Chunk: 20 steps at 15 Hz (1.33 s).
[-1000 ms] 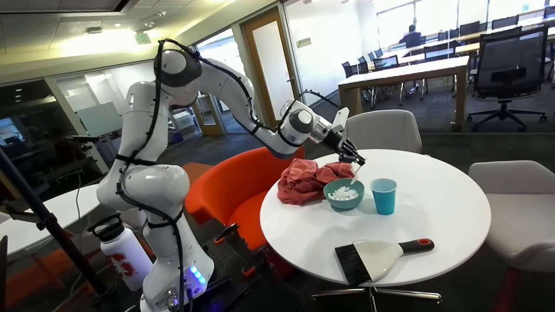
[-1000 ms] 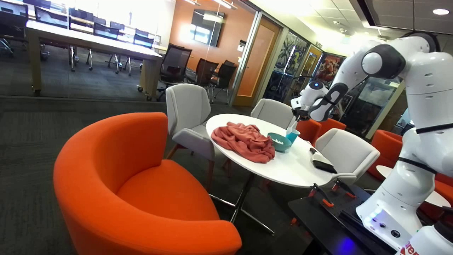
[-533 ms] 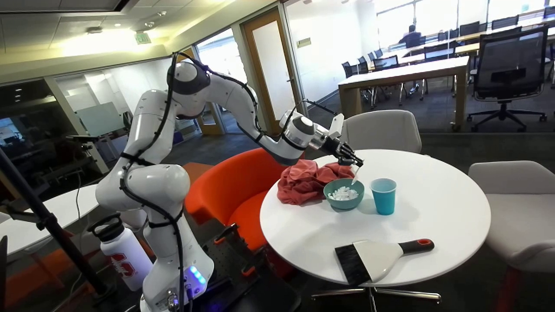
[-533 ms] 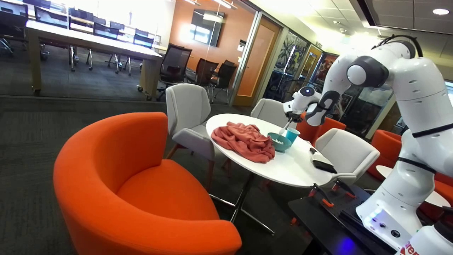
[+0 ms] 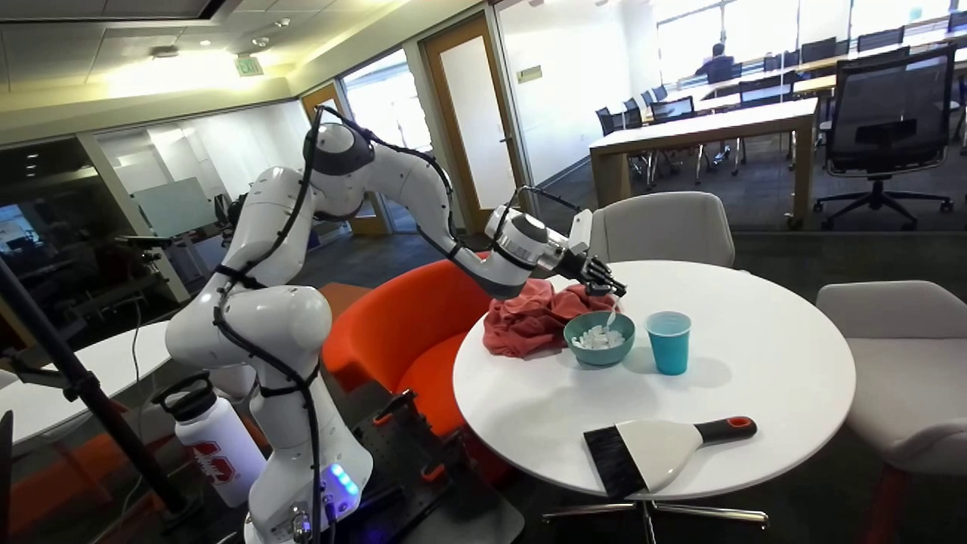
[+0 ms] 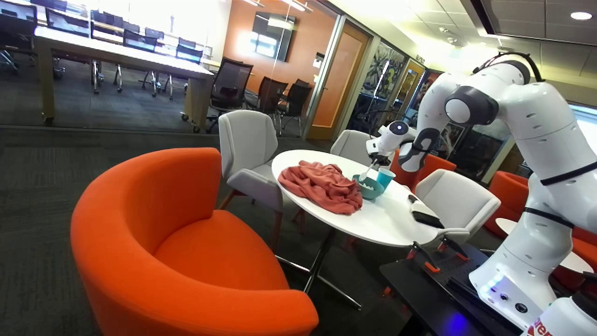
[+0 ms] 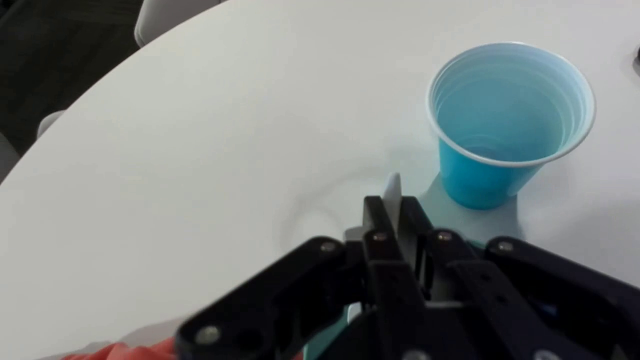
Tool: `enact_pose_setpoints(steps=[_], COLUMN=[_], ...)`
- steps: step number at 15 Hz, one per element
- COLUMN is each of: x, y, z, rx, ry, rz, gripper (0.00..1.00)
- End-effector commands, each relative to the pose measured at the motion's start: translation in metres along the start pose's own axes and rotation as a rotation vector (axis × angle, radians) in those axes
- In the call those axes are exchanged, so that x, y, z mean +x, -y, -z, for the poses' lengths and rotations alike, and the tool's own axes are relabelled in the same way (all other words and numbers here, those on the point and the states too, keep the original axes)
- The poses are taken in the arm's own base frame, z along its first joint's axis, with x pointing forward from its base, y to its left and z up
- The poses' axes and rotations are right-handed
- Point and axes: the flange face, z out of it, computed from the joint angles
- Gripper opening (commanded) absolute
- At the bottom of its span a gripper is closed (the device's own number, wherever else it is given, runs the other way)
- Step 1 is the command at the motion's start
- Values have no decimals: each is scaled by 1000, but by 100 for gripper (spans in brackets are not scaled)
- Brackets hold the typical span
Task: Use the white spoon to stir the contents in the bowl
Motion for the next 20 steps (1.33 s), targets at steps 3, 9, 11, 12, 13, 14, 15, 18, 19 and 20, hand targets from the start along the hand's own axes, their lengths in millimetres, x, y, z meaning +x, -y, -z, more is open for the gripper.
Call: enact_pose_setpoints(steps=[3, 9, 11, 12, 13, 14, 15, 18, 19, 20], x=[20, 42, 37, 31, 24, 15, 7, -16, -21, -24], y=[-7, 2, 9, 13, 15, 17, 19, 28, 30, 34], z=[0, 13, 19, 22, 26, 28, 31, 37, 36, 34], rx=[-49, -17, -4, 0, 0, -1, 4, 28, 46, 67], ry=[-53, -179, -203, -205, -206, -191, -184, -162, -156, -154], rz=[15, 39, 40, 33, 19, 7, -5, -30, -32, -30], gripper=[3, 3, 3, 3, 3, 3, 3, 3, 3, 3])
